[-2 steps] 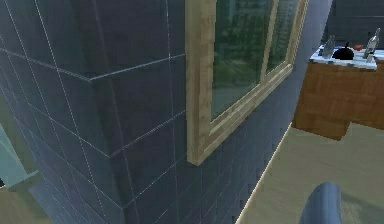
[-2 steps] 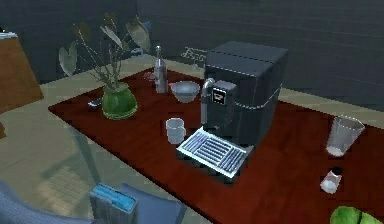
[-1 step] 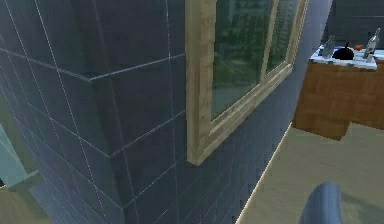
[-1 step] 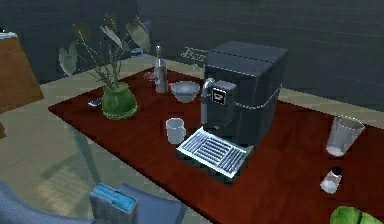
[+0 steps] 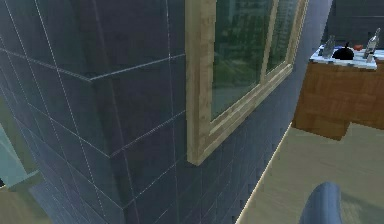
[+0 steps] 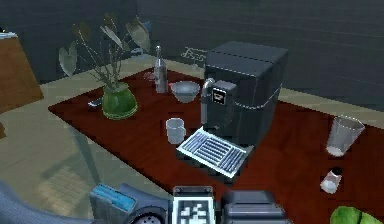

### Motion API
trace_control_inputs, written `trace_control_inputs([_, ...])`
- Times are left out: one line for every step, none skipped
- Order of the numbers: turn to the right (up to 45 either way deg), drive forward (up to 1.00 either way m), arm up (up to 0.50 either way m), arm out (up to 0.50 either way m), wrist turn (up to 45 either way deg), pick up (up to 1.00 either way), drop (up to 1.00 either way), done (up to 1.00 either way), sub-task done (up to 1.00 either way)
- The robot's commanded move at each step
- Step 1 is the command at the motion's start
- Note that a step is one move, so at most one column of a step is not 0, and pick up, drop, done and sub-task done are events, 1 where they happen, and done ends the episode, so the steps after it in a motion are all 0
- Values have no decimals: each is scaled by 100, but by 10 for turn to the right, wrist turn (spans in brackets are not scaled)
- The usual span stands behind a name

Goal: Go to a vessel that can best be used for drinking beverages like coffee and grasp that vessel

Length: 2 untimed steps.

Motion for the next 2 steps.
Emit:
trace_control_inputs([0,0,0,46,0,0,0,0,0])
trace_control_inputs([0,0,0,0,450,0,0,0,0])
